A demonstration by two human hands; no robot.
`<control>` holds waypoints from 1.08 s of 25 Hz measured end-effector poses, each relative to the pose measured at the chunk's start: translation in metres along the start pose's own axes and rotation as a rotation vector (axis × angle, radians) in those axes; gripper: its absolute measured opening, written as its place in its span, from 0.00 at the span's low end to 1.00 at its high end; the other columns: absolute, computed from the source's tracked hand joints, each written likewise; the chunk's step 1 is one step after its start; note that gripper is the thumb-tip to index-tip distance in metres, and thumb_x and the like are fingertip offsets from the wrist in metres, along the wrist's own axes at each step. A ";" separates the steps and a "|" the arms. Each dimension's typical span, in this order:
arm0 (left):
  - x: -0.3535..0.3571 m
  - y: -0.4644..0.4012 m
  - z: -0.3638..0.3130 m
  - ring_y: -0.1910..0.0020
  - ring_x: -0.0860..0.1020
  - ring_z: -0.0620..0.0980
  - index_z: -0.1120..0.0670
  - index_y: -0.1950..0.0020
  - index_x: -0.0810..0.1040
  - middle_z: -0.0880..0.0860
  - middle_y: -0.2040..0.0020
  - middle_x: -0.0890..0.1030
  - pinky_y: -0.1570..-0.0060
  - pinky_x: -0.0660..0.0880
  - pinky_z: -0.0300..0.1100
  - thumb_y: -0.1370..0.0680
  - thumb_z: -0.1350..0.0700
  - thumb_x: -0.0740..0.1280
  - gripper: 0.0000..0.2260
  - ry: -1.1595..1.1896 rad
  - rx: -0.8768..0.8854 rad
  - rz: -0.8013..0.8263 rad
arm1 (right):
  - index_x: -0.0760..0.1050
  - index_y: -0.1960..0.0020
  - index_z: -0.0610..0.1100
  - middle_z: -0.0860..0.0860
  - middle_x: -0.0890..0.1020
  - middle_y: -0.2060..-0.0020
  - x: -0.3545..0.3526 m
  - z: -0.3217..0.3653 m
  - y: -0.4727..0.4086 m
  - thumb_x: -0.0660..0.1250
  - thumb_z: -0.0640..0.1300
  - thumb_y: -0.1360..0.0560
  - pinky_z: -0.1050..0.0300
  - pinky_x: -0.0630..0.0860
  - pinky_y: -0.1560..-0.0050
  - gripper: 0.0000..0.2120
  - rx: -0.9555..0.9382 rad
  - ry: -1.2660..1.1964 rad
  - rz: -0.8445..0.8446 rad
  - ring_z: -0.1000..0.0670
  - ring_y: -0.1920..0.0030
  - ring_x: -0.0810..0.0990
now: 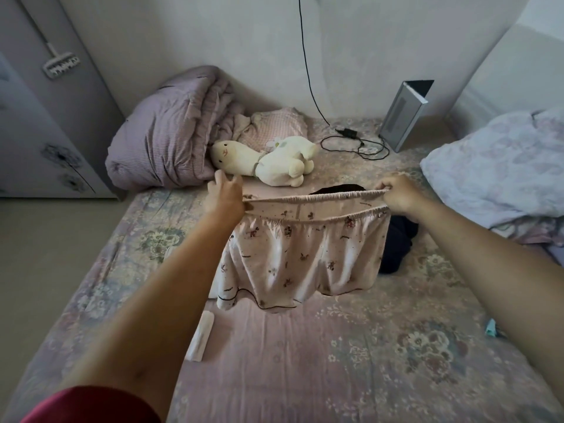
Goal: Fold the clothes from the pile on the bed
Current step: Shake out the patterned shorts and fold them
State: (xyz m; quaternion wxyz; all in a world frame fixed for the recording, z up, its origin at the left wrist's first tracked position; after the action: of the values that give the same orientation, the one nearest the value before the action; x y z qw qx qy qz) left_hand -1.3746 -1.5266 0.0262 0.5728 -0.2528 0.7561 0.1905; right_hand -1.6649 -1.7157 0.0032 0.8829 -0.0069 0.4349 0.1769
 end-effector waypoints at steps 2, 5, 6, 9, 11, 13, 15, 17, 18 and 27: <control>0.015 0.000 0.008 0.49 0.77 0.60 0.64 0.45 0.74 0.61 0.48 0.75 0.54 0.74 0.39 0.25 0.56 0.71 0.15 0.180 -0.133 0.100 | 0.76 0.67 0.47 0.45 0.80 0.61 0.002 -0.007 -0.002 0.62 0.30 0.28 0.59 0.67 0.66 0.15 0.016 0.066 0.058 0.45 0.58 0.75; 0.048 0.007 0.004 0.62 0.76 0.56 0.59 0.51 0.72 0.57 0.61 0.74 0.55 0.77 0.56 0.21 0.61 0.65 0.02 0.806 -0.401 0.321 | 0.72 0.64 0.43 0.47 0.76 0.64 0.011 -0.009 0.002 0.66 0.31 0.30 0.58 0.67 0.67 0.09 0.015 0.073 0.170 0.47 0.61 0.75; 0.059 0.011 -0.003 0.58 0.76 0.56 0.57 0.48 0.71 0.57 0.58 0.74 0.55 0.75 0.62 0.21 0.63 0.61 0.03 0.938 -0.463 0.395 | 0.71 0.62 0.42 0.47 0.74 0.66 0.015 -0.008 0.004 0.67 0.31 0.30 0.58 0.66 0.68 0.08 0.001 0.048 0.221 0.48 0.63 0.73; 0.069 0.007 -0.022 0.55 0.77 0.57 0.53 0.48 0.70 0.57 0.53 0.75 0.59 0.75 0.64 0.19 0.59 0.60 0.02 1.055 -0.456 0.396 | 0.70 0.59 0.44 0.48 0.72 0.67 0.025 -0.014 0.011 0.71 0.45 0.29 0.58 0.65 0.67 0.10 0.025 -0.046 0.348 0.50 0.65 0.71; 0.071 -0.004 -0.024 0.61 0.77 0.54 0.49 0.54 0.70 0.57 0.55 0.76 0.60 0.79 0.54 0.23 0.62 0.66 0.09 1.020 -0.374 0.320 | 0.69 0.60 0.45 0.48 0.71 0.67 0.025 -0.026 0.005 0.66 0.52 0.26 0.57 0.64 0.66 0.12 0.056 -0.041 0.331 0.49 0.65 0.71; 0.074 -0.019 -0.018 0.60 0.78 0.55 0.46 0.57 0.73 0.58 0.56 0.77 0.58 0.81 0.53 0.33 0.67 0.68 0.16 0.817 -0.267 0.248 | 0.64 0.65 0.45 0.47 0.67 0.69 0.019 -0.038 -0.007 0.63 0.47 0.26 0.56 0.60 0.68 0.12 0.039 0.019 0.216 0.48 0.66 0.68; 0.074 -0.024 -0.020 0.60 0.77 0.54 0.46 0.61 0.75 0.55 0.60 0.76 0.56 0.80 0.51 0.34 0.69 0.65 0.16 0.675 -0.186 0.207 | 0.63 0.67 0.44 0.46 0.67 0.69 0.013 -0.051 -0.016 0.62 0.40 0.28 0.56 0.61 0.67 0.12 0.013 0.060 0.125 0.46 0.67 0.67; 0.073 -0.025 -0.026 0.67 0.77 0.50 0.50 0.63 0.73 0.54 0.63 0.75 0.64 0.78 0.46 0.29 0.71 0.63 0.14 0.615 -0.121 0.185 | 0.68 0.66 0.44 0.47 0.73 0.67 0.012 -0.064 -0.021 0.64 0.37 0.28 0.57 0.66 0.68 0.09 0.017 0.054 0.113 0.45 0.67 0.71; 0.072 -0.027 -0.026 0.71 0.76 0.49 0.53 0.63 0.74 0.56 0.63 0.76 0.69 0.77 0.45 0.28 0.71 0.64 0.13 0.552 -0.083 0.159 | 0.71 0.65 0.46 0.48 0.75 0.66 0.014 -0.069 -0.024 0.66 0.36 0.28 0.57 0.69 0.67 0.09 0.006 0.053 0.132 0.45 0.66 0.73; 0.085 -0.034 -0.033 0.73 0.76 0.41 0.57 0.62 0.78 0.49 0.70 0.78 0.69 0.76 0.35 0.28 0.72 0.68 0.11 0.661 0.180 0.243 | 0.80 0.54 0.40 0.44 0.80 0.65 0.018 -0.080 -0.029 0.72 0.34 0.30 0.65 0.75 0.72 0.06 -0.002 -0.167 0.363 0.50 0.70 0.77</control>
State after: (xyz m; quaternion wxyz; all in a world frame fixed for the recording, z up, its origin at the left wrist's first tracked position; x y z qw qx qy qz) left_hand -1.3981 -1.5871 -0.0470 0.2906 -0.1573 0.9387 0.0978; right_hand -1.7065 -1.7507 -0.0646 0.8695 0.0854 0.3540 0.3336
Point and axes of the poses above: each hand's wrist, its own y-axis away from the middle knuckle, its own x-axis out of the palm, z = x × y, the point moved 9 cm from there along -y, towards the middle knuckle
